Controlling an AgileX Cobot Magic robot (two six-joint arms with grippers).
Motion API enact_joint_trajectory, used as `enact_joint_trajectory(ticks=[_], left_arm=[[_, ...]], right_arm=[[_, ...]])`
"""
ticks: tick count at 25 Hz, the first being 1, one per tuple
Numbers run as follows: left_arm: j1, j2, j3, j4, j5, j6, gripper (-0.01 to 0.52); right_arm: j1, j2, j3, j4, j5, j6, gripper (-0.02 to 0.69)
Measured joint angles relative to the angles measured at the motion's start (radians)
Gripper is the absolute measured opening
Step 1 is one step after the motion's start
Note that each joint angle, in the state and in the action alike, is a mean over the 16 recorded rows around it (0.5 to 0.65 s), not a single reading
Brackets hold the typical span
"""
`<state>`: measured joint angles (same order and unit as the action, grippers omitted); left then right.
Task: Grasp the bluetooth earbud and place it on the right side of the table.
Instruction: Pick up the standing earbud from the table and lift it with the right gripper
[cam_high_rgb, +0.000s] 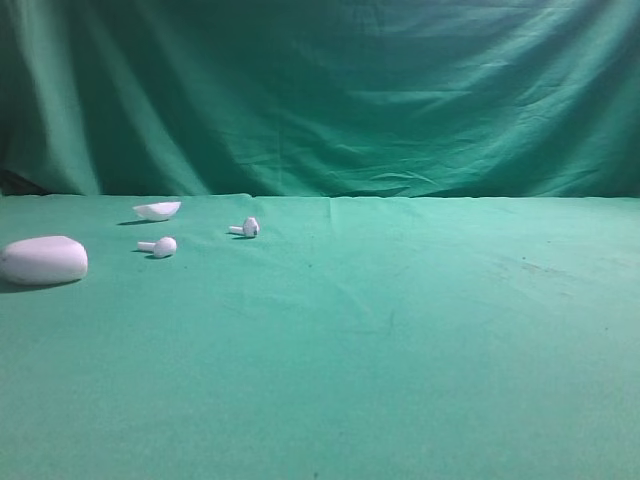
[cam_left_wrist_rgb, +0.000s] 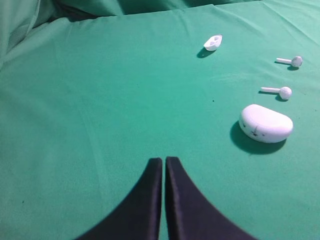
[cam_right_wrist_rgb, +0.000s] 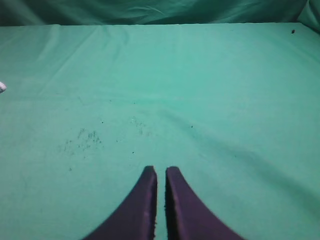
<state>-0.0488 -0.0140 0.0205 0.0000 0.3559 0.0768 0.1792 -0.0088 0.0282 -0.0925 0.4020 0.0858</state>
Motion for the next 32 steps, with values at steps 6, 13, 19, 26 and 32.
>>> enact_joint_trajectory(ticks=[6, 13, 19, 26, 32], left_arm=[[0.000, 0.000, 0.000, 0.000, 0.000, 0.000, 0.000], [0.000, 0.000, 0.000, 0.000, 0.000, 0.000, 0.000], [0.000, 0.000, 0.000, 0.000, 0.000, 0.000, 0.000], [0.000, 0.000, 0.000, 0.000, 0.000, 0.000, 0.000], [0.000, 0.000, 0.000, 0.000, 0.000, 0.000, 0.000]], right_arm=[[0.000, 0.000, 0.000, 0.000, 0.000, 0.000, 0.048], [0.000, 0.000, 0.000, -0.001, 0.000, 0.000, 0.048], [0.000, 0.000, 0.001, -0.003, -0.049, 0.001, 0.048], [0.000, 0.002, -0.015, 0.012, -0.247, 0.001, 0.048], [0.000, 0.068, -0.138, 0.031, -0.287, 0.001, 0.048]])
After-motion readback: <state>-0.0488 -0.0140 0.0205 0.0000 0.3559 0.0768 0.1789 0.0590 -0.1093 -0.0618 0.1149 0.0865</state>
